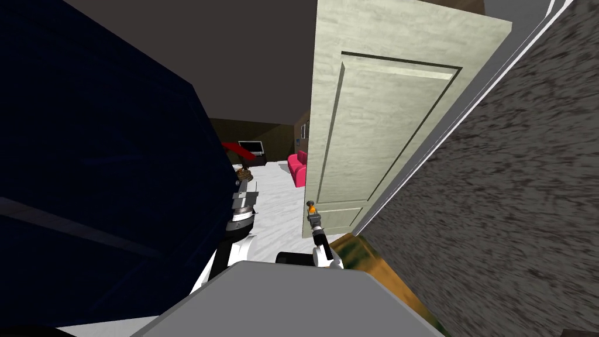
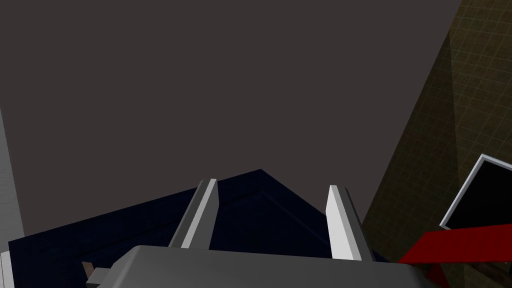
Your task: Push the door open
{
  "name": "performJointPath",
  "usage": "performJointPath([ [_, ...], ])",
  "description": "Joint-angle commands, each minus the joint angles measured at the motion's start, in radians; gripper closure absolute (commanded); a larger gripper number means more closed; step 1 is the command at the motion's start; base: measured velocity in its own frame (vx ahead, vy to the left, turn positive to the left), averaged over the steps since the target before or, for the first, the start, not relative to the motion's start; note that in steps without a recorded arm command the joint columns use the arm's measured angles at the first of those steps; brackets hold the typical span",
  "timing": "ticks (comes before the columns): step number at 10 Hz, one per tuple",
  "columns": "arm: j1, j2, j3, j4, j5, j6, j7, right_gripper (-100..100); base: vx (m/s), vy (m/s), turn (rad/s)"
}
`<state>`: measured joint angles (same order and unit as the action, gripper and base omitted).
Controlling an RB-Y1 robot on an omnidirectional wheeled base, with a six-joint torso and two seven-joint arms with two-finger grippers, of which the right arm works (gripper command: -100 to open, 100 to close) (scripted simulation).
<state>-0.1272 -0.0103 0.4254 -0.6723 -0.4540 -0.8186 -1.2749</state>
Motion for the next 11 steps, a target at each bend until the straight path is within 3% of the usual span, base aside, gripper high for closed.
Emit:
performJointPath([
  [1,-0.001,-0.011,-0.012,0.001,-0.007,-0.002,0.003,100,0.099,0.054,-0.006],
  [5,-0.003,-0.025,-0.030,0.003,-0.017,-0.005,0.008,100,0.158,0.060,-0.029],
  [10,-0.008,-0.052,-0.090,0.008,-0.050,-0.014,0.024,100,0.183,0.083,-0.058],
  [11,-0.008,-0.052,-0.090,0.008,-0.050,-0.014,0.024,100,0.137,0.064,-0.029],
])
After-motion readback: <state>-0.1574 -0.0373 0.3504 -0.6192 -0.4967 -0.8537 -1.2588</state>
